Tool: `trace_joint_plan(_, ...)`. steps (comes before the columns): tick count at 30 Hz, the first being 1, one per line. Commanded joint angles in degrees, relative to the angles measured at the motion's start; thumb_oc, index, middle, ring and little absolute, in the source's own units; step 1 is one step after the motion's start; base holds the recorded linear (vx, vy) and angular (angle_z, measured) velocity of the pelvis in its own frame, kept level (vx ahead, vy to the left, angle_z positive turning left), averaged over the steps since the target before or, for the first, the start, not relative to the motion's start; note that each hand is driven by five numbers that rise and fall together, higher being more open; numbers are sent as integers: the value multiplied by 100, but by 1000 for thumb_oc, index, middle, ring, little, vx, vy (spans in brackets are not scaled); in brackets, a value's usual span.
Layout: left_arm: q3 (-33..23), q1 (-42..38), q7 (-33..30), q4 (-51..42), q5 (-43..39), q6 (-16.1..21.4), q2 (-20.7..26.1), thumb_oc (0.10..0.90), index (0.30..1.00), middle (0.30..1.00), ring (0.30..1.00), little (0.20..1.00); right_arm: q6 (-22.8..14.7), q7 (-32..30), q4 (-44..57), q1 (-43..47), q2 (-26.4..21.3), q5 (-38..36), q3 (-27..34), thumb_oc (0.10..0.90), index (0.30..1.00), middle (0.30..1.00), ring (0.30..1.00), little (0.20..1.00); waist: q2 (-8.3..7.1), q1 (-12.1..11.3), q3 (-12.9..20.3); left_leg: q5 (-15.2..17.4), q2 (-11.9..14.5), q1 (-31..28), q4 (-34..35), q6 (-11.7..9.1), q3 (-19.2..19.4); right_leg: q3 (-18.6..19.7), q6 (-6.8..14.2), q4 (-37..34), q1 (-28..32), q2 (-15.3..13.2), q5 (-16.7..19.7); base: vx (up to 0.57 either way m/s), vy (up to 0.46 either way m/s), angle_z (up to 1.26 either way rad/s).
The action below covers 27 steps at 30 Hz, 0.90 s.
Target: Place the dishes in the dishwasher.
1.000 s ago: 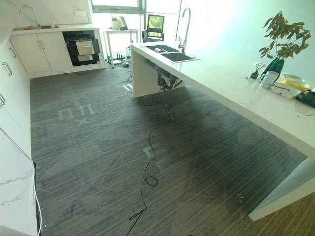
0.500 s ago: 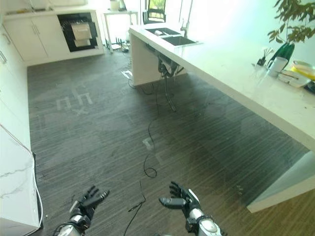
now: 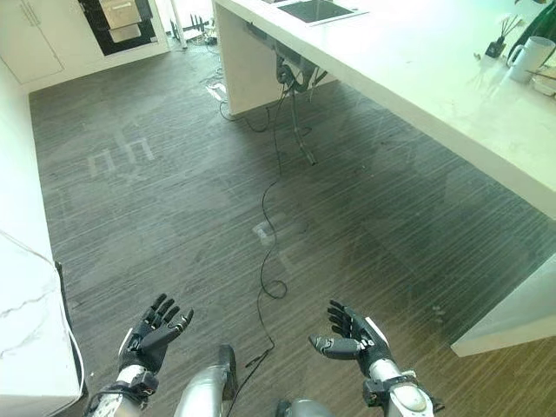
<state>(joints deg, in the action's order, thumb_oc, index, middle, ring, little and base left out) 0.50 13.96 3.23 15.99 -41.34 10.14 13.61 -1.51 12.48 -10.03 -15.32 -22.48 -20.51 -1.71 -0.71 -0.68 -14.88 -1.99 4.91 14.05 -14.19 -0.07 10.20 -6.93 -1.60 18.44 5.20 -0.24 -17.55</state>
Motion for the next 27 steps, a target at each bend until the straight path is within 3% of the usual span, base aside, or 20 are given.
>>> trace_joint_plan(1, 29, -354, 298, -713, 392, 571, 612, 800, 900, 900, 900, 900, -506, -106, 421, 476, 138, -281, -143, 800, 900, 900, 900, 900, -71, -140, 776, 732, -32, 121, -300, -63, -241, -271, 654, -125, 419, -341, 261, 263, 223, -23)
trace_joint_plan(3, 136, -475, 328, -813, 477, 486, 692, 800, 900, 900, 900, 900, -435, -259, 490, 584, 243, -334, -196, 800, 900, 900, 900, 900, -99, -126, 850, 825, -197, 22, -300, 79, -375, -332, 912, -125, 503, -379, 1054, 341, 290, 16)
trace_joint_plan(4, 254, -541, 347, -821, 740, 557, 731, 800, 900, 900, 900, 900, -363, -257, 527, 613, 366, -532, -228, 800, 900, 900, 900, 900, -86, -87, 879, 948, -324, -162, -300, 198, -470, -375, 1138, 538, 444, -406, 1949, 451, 442, 62)
trace_joint_plan(5, 347, -552, 334, -883, 991, 660, 766, 800, 900, 900, 900, 900, -350, -183, 587, 560, 485, -534, -267, 800, 900, 900, 900, 900, -16, -65, 884, 1088, -435, -321, -300, 305, -574, -345, 1180, 1793, -139, -501, 2340, 372, 440, 65)
trace_joint_plan(6, 351, -549, 293, -941, 1032, 637, 773, 800, 900, 900, 900, 900, -392, -160, 558, 559, 510, -523, -321, 800, 900, 900, 900, 900, 81, -37, 847, 1158, -391, -455, -300, 342, -566, -406, 1130, 2459, -628, -634, 2452, 230, 352, 35)
trace_joint_plan(7, 374, -581, 186, -1024, 1114, 593, 808, 800, 900, 900, 900, 900, -436, -142, 502, 588, 528, -541, -414, 800, 900, 900, 900, 900, 147, 10, 799, 1205, -390, -588, -300, 368, -569, -452, 1025, 2594, -1190, -737, 2392, 128, 188, 4)
trace_joint_plan(8, 359, -630, 183, -1061, 1186, 532, 852, 800, 900, 900, 900, 900, -438, -145, 481, 613, 526, -560, -453, 800, 900, 900, 900, 900, 144, 29, 783, 1197, -410, -619, -300, 358, -564, -518, 965, 2362, -1360, -723, 2228, 306, 50, 11)
trace_joint_plan(9, 279, -762, 356, -1154, 1103, 374, 997, 800, 900, 900, 900, 900, -383, -110, 605, 567, 454, -699, -417, 800, 900, 900, 900, 900, 89, 132, 707, 1251, -464, -787, -300, 283, -607, -855, 893, 864, -1348, -634, 2116, 437, -144, 43)
trace_joint_plan(10, 233, -759, 436, -1237, 1133, 347, 1028, 800, 900, 900, 900, 900, -416, -41, 683, 425, 402, -768, -316, 800, 900, 900, 900, 900, -34, 230, 632, 1384, -535, -968, -300, 227, -602, -951, 905, -125, -1449, -769, 2095, 405, -184, 71)
trace_joint_plan(14, 360, -640, 406, -1323, 1171, 423, 1006, 800, 900, 900, 900, 900, -518, -23, 665, 295, 346, -892, -241, 800, 900, 900, 900, 900, -201, 368, 580, 1657, -745, -1220, -300, 245, -654, -409, 1065, -125, -2234, -1128, 2082, 228, -141, 75)
trace_joint_plan(17, 399, -435, 435, -1431, 1225, 504, 998, 800, 900, 900, 900, 900, -519, -2, 805, 227, 335, -845, -225, 800, 900, 900, 900, 900, -230, 388, 569, 1895, -849, -1445, -300, 303, -744, -283, 1136, -125, -2520, -1298, 2196, 353, -203, 22)
trace_joint_plan(21, 399, -318, 454, -1506, 1084, 346, 1020, 800, 900, 900, 900, 900, -440, -214, 798, 355, 227, -787, -395, 800, 900, 900, 900, 900, -292, 315, 771, 2035, -801, -1661, -300, 217, -687, -381, 1145, -125, -2179, -1254, 2035, 441, -330, 31)
trace_joint_plan(24, 415, -302, 478, -1581, 963, 292, 991, 800, 900, 900, 900, 900, -417, -242, 833, 452, 103, -744, -452, 800, 900, 900, 900, 900, -276, 350, 942, 2081, -648, -1894, -300, 85, -649, -368, 994, -125, -2053, -1035, 1821, 407, -361, -54)
trace_joint_plan(25, 402, -230, 561, -1737, 932, 322, 982, 800, 900, 900, 900, 900, -396, -169, 925, 480, -28, -764, -359, 800, 900, 900, 900, 900, -173, 388, 1020, 1644, -437, -2044, -300, -108, -526, -389, 796, -125, -1929, -810, 1617, 424, -383, -86)
trace_joint_plan(26, 393, -214, 575, -1758, 927, 327, 983, 800, 900, 900, 900, 900, -399, -150, 942, 471, -47, -770, -343, 800, 900, 900, 900, 900, -154, 389, 1023, 1507, -403, -2066, -300, -149, -506, -392, 762, -125, -1907, -771, 1581, 537, -493, -80)
trace_joint_plan(27, 390, -166, 540, -1746, 861, 469, 989, 800, 900, 900, 900, 900, -417, -51, 1021, 450, -173, -817, -273, 800, 900, 900, 900, 900, -127, 347, 1022, 433, -307, -2194, -300, -394, -424, -359, 562, -125, -1716, -600, 1330, 416, -400, -55)
